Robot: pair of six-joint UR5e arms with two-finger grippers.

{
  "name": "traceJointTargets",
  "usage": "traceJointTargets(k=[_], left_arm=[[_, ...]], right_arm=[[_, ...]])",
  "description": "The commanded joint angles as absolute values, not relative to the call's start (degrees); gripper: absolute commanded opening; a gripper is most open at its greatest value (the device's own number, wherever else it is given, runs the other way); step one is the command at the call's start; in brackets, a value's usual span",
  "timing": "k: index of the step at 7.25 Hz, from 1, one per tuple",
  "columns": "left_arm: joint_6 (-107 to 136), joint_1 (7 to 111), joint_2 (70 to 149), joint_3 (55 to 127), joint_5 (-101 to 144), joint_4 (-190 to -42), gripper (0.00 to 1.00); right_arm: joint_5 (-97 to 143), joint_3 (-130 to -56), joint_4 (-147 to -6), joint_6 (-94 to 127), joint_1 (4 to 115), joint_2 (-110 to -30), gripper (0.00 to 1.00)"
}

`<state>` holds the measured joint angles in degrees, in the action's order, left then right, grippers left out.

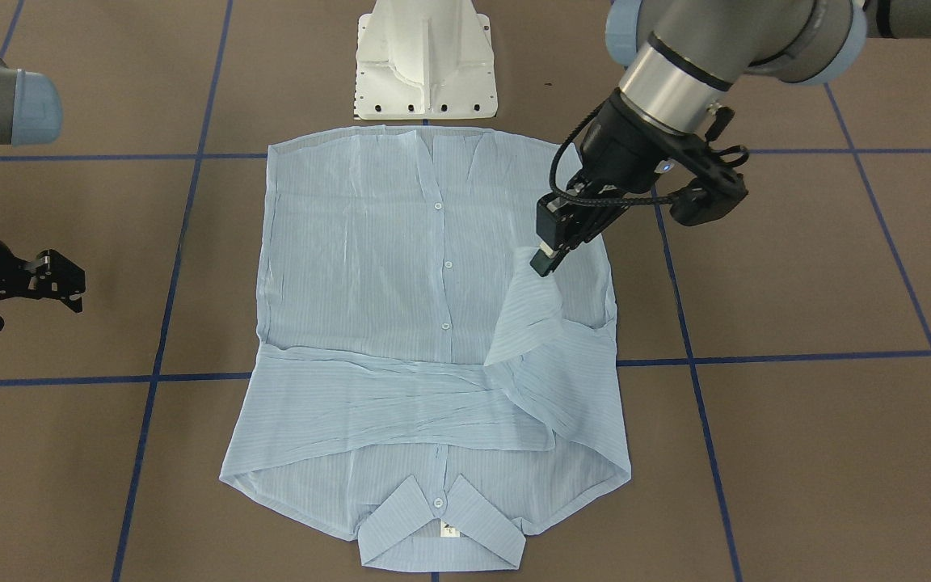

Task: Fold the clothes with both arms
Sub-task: 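Carry the sleeve across the chest with the left gripper and lay it down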

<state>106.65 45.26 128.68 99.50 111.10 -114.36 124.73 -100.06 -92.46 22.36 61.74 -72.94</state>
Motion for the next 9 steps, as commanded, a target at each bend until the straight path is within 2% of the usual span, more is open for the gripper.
traceJointTargets(k=[1, 3, 4, 5, 9], left_arm=[[113.5, 38.1, 130.8, 93.6, 103.0, -121.1, 0.00], [120.1, 28.1, 143.7, 75.0, 91.3, -125.9, 0.00], [119.2, 23.3, 148.0, 65.7, 87.7, -130.2, 0.86], [114.9, 22.7, 147.6, 65.8, 87.5, -131.8, 1.00], [110.6, 23.6, 145.7, 68.7, 88.6, -131.2, 1.00]], right_arm=[[124.7, -99.8, -92.5, 22.4, 61.7, -73.0, 1.00], [124.8, -99.7, -92.5, 22.5, 61.7, -73.0, 1.00], [124.8, -99.7, -92.5, 22.6, 61.6, -72.6, 1.00], [124.8, -99.7, -92.5, 22.8, 61.4, -72.1, 1.00], [124.8, -100.4, -92.5, 23.1, 61.4, -72.2, 1.00]])
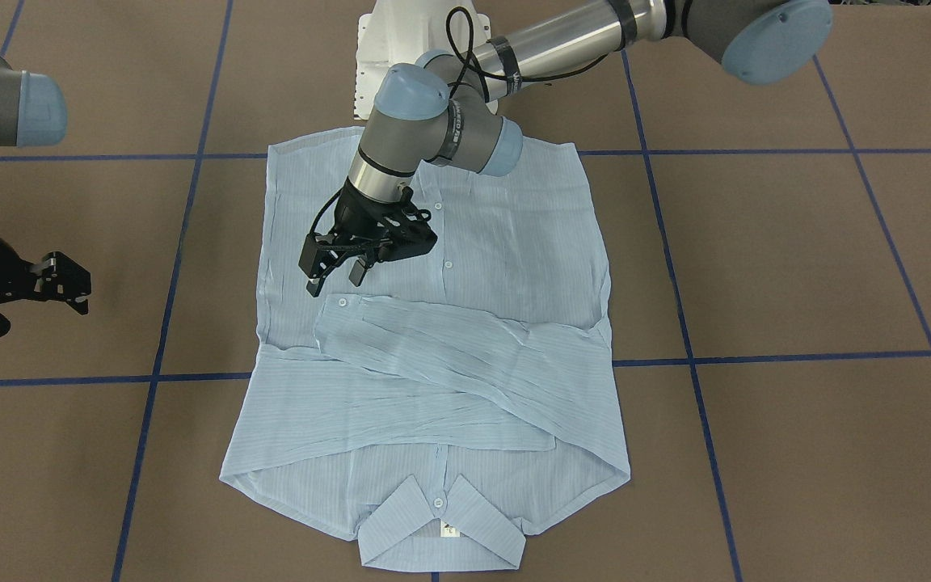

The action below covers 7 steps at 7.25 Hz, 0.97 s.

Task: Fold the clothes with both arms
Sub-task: 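Carry the sleeve across the chest with the left gripper and lay it down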

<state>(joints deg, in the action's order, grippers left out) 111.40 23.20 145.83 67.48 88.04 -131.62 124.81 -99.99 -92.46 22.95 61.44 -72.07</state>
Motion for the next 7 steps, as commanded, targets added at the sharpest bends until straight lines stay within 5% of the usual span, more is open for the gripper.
traceJointTargets(k=[1, 7], left_arm=[[107.2, 24.9, 144.3, 71.3, 92.5, -130.8, 1.00], [88.6, 29.8, 118.4, 101.3, 101.6, -119.1, 1.00]], right_arm=[[124.8, -101.2, -91.8, 25.8, 61.3, -72.4, 1.00], [117.9, -113.7, -77.7, 55.8, 42.4, -82.4, 1.00]])
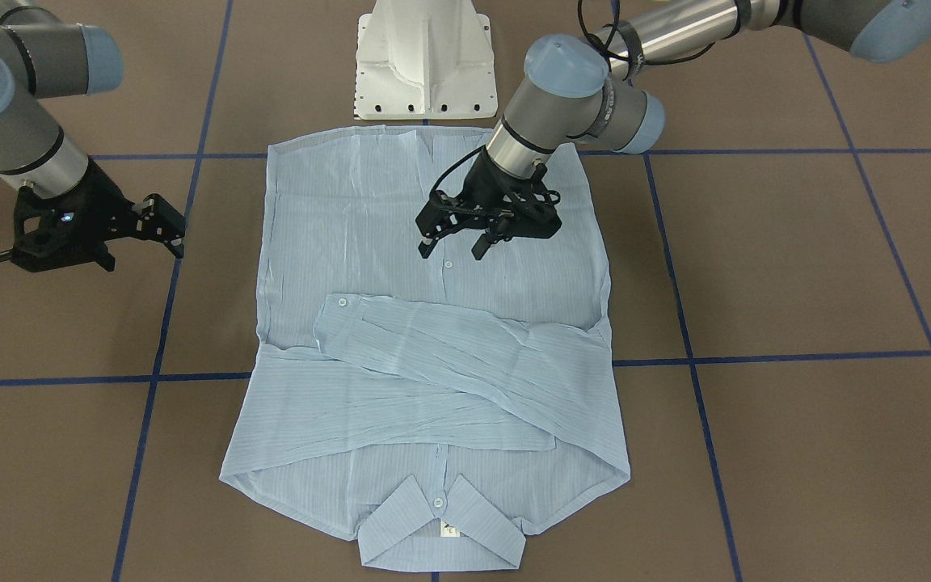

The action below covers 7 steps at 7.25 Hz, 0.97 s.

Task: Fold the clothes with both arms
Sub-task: 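Carry the sleeve across the chest with the left gripper and lay it down, then move the left gripper to the shirt side while the right gripper lowers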

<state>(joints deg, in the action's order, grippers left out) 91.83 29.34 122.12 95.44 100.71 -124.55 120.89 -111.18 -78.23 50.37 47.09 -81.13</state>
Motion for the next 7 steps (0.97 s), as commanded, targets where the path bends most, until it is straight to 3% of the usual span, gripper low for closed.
traceJointTargets(k=[1, 3, 7], left_arm=[[86.5, 29.8, 112.9, 105.9, 101.9, -118.7, 1.00], [84.0, 29.8, 106.5, 113.0, 102.3, -118.7, 0.99], [84.1, 29.3, 107.0, 114.2, 102.2, -118.4, 0.99]], right_arm=[[113.9, -115.5, -77.7, 61.2, 37.1, -82.4, 1.00], [103.9, -116.5, -77.2, 71.5, 25.3, -82.4, 1.00], [101.4, -116.6, -75.6, 75.4, 17.9, -85.3, 1.00]])
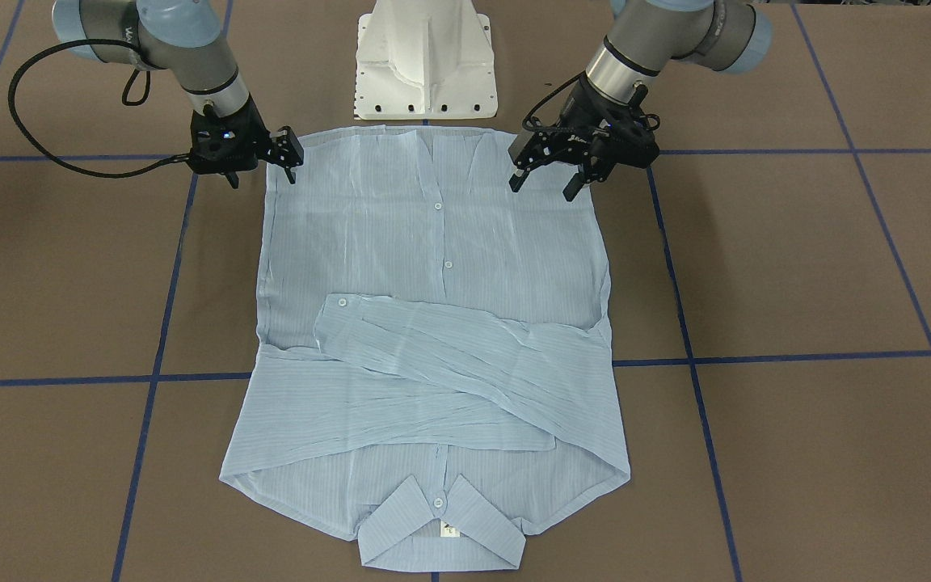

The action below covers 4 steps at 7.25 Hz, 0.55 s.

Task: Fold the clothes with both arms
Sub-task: 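Move the left gripper to the shirt side while the right gripper lowers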

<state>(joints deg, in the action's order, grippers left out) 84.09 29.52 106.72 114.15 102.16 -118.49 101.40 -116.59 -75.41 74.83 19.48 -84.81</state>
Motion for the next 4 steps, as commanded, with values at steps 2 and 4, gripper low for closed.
traceJointTargets(k=[2, 4], left_arm=[[84.1, 29.3, 107.1, 114.3, 102.2, -117.8, 0.99], [84.1, 29.3, 107.2, 114.5, 102.1, -117.8, 0.99]], right_arm=[[102.8, -116.6, -75.7, 75.5, 17.1, -86.7, 1.00], [104.3, -116.5, -75.8, 76.5, 16.2, -86.6, 0.98]])
